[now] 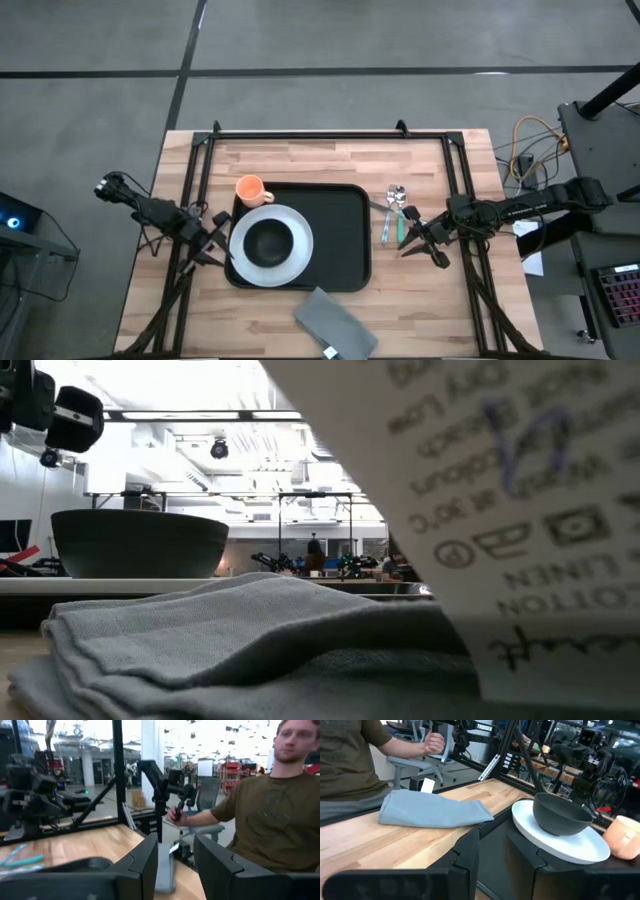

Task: Set up tray
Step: Put the gray table napkin on the right side of the white plate

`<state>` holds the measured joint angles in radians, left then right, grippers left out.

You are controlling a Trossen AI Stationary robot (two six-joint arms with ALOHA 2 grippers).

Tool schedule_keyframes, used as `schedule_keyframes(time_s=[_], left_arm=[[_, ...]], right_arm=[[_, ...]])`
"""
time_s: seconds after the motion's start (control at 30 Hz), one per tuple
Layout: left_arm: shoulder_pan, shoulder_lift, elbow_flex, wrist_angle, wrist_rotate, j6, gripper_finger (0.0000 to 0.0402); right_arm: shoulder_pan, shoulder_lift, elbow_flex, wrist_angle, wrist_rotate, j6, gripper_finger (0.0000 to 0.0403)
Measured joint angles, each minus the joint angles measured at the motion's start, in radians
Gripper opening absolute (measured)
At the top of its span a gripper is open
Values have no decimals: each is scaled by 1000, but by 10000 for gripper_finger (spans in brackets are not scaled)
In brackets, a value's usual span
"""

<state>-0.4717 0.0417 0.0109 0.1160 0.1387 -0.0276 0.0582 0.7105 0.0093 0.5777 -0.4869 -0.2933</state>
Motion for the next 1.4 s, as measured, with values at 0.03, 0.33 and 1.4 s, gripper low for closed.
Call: schedule_keyframes(time_s=[0.03,0.33,1.4], left_arm=[[0,2,0,-12,0,-1,107],[0,17,3,-88,-4,-13,107],[0,93,3,-92,-3,-11,107]], right_arm=[[0,0,0,-1,0,7,73],[0,0,0,-3,0,30,72],[8,0,0,173,0,335,70]])
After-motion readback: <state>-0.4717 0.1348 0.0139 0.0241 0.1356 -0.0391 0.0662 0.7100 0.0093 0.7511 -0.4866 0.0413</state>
